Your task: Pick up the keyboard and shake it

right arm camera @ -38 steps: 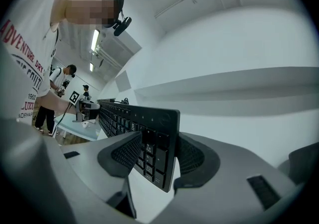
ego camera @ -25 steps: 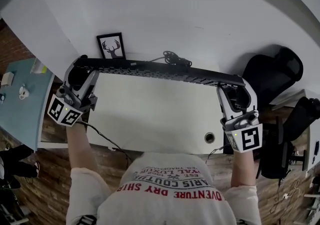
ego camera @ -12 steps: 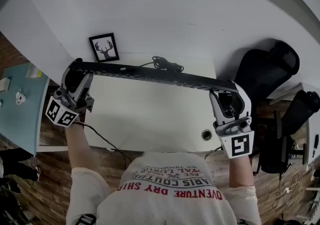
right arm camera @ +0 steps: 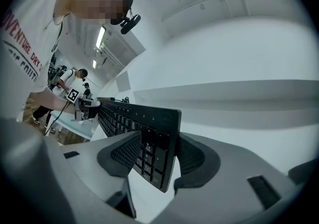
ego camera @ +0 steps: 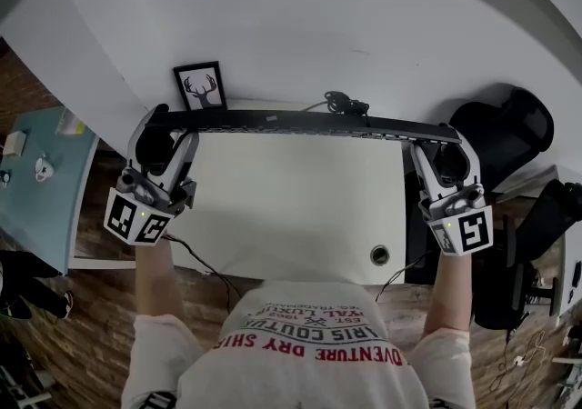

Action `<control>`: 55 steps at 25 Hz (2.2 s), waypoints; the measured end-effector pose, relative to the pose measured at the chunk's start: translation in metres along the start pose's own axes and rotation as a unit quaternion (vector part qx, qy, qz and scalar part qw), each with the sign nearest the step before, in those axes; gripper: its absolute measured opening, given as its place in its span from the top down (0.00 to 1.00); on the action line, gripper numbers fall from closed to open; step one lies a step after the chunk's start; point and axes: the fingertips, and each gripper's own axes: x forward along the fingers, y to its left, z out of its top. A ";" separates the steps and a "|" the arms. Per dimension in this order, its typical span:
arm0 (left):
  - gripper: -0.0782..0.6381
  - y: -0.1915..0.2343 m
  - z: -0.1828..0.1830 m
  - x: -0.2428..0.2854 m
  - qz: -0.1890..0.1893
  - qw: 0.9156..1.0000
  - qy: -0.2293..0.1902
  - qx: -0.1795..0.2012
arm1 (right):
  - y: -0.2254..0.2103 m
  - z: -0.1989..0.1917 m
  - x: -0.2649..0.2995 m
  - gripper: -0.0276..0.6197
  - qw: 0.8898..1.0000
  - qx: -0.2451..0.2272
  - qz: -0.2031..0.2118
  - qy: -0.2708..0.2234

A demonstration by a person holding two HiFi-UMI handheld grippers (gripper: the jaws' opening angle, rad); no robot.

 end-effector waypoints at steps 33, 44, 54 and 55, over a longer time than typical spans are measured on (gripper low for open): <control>0.52 -0.048 -0.051 -0.004 0.045 0.992 0.116 -0.017 | -0.016 -0.088 -0.025 0.59 0.985 0.127 0.043 0.108; 0.52 -0.023 -0.197 -0.100 0.088 0.917 0.314 -0.229 | 0.083 -0.195 -0.049 0.60 0.917 0.244 0.105 0.296; 0.51 -0.046 -0.270 -0.171 0.085 0.856 0.414 -0.297 | 0.158 -0.249 -0.118 0.61 0.865 0.329 0.092 0.367; 0.51 -0.049 -0.276 -0.178 0.084 0.847 0.426 -0.306 | 0.165 -0.252 -0.125 0.61 0.859 0.339 0.090 0.373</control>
